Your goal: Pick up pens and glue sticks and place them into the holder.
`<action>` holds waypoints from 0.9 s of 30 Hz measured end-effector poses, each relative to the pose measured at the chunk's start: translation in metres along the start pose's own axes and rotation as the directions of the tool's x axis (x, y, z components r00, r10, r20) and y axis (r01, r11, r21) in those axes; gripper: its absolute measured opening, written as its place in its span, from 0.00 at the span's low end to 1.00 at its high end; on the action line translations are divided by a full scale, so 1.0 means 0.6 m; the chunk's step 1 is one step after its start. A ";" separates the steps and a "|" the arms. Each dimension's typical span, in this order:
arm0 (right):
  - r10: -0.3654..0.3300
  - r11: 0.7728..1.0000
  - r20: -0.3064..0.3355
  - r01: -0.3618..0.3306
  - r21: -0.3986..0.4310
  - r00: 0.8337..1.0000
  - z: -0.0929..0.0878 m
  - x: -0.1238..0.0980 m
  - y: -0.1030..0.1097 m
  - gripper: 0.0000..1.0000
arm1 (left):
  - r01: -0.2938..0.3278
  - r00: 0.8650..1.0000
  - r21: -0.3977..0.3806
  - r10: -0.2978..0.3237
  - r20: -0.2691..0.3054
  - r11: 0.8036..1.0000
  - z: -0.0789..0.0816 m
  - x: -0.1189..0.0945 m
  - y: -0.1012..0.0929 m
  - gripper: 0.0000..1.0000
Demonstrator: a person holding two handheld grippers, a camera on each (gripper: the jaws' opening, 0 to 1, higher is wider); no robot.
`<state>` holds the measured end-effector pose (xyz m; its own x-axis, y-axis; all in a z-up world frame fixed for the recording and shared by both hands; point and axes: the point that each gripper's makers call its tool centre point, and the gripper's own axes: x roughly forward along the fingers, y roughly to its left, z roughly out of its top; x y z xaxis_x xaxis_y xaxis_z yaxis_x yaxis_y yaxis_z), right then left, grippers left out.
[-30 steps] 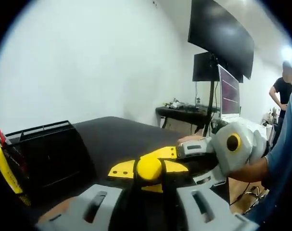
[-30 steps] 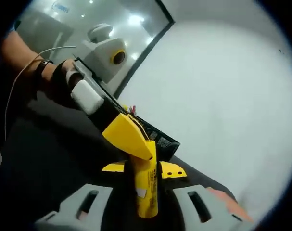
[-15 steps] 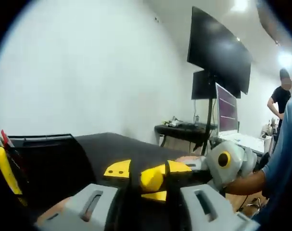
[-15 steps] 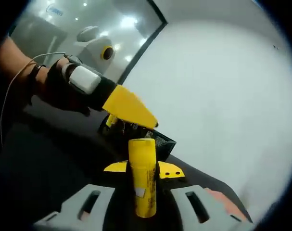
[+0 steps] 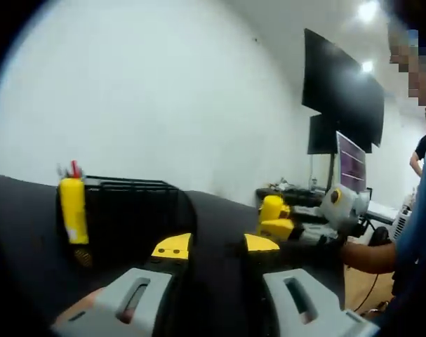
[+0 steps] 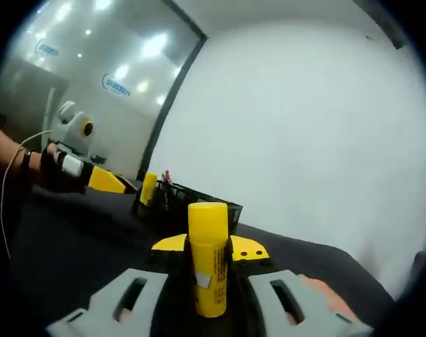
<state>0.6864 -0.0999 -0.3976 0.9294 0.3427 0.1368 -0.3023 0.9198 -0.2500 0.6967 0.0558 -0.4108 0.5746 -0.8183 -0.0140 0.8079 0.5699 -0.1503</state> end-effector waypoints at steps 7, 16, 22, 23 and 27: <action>-0.017 0.998 -0.004 0.017 0.057 1.000 -0.003 -0.001 -0.009 0.18 | -0.081 0.996 -0.028 0.082 0.033 0.996 0.008 -0.045 0.065 0.26; -0.020 0.997 -0.006 0.020 0.076 1.000 -0.005 0.000 -0.014 0.18 | -0.112 0.993 -0.034 0.113 0.030 0.993 0.009 -0.057 0.117 0.26; -0.017 0.995 0.003 0.017 0.096 1.000 -0.004 0.002 -0.015 0.18 | -0.089 0.995 -0.063 0.092 0.044 0.994 -0.005 -0.061 0.119 0.33; -0.015 0.995 0.001 0.015 0.097 1.000 -0.004 0.002 -0.014 0.18 | -0.087 0.995 -0.066 0.090 0.044 0.994 -0.009 -0.063 0.115 0.34; -0.014 0.994 0.000 0.014 0.107 1.000 -0.004 0.001 -0.013 0.18 | -0.074 0.996 -0.070 0.078 0.052 0.995 -0.009 -0.064 0.111 0.36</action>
<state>0.6898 -0.1072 -0.3978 0.9337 0.3296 0.1401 -0.3101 0.9397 -0.1439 0.7280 0.1246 -0.4257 0.6417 -0.7666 0.0255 0.7520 0.6223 -0.2173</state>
